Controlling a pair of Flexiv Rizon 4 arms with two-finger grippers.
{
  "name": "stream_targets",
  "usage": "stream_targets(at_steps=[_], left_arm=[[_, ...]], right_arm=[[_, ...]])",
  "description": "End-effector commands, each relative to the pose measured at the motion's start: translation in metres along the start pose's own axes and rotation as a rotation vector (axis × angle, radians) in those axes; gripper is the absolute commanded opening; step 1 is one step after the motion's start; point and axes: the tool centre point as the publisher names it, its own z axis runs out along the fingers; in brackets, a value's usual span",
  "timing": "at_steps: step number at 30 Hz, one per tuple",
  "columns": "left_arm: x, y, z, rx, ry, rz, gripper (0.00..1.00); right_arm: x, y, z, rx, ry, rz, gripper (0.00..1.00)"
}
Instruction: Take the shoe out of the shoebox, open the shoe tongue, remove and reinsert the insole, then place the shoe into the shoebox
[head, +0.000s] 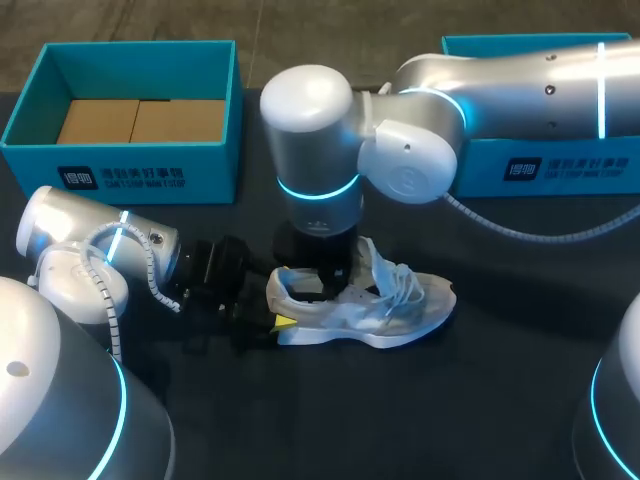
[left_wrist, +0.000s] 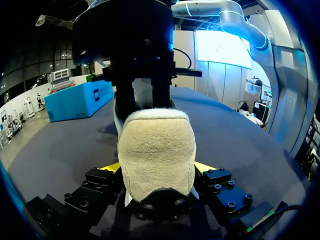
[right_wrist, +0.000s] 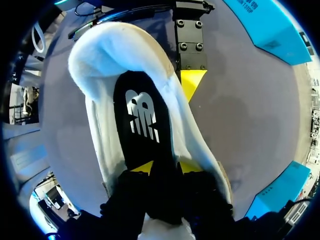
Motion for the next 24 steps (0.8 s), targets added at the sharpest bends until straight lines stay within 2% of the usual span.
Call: stream_targets(at_steps=[1,10,16,19,21,24], left_arm=[[0.000,0.003,0.002,-0.003,0.000,0.000,0.00],[0.000,0.003,0.002,-0.003,0.000,0.000,0.00],[0.000,0.003,0.002,-0.003,0.000,0.000,0.00],[0.000,0.003,0.002,-0.003,0.000,0.000,0.00],[0.000,0.003,0.002,-0.003,0.000,0.000,0.00],[0.000,0.003,0.002,-0.003,0.000,0.000,0.00]], right_arm=[[-0.005,0.001,0.011,-0.002,0.015,-0.005,0.34],[-0.005,0.002,0.025,-0.005,0.057,-0.022,0.33],[0.003,0.003,0.036,-0.013,0.094,-0.029,0.26],[0.010,0.003,0.042,-0.017,0.117,-0.031,0.15],[0.015,0.003,0.046,-0.017,0.129,-0.027,0.00],[0.019,0.001,0.048,-0.017,0.137,-0.017,0.00]])
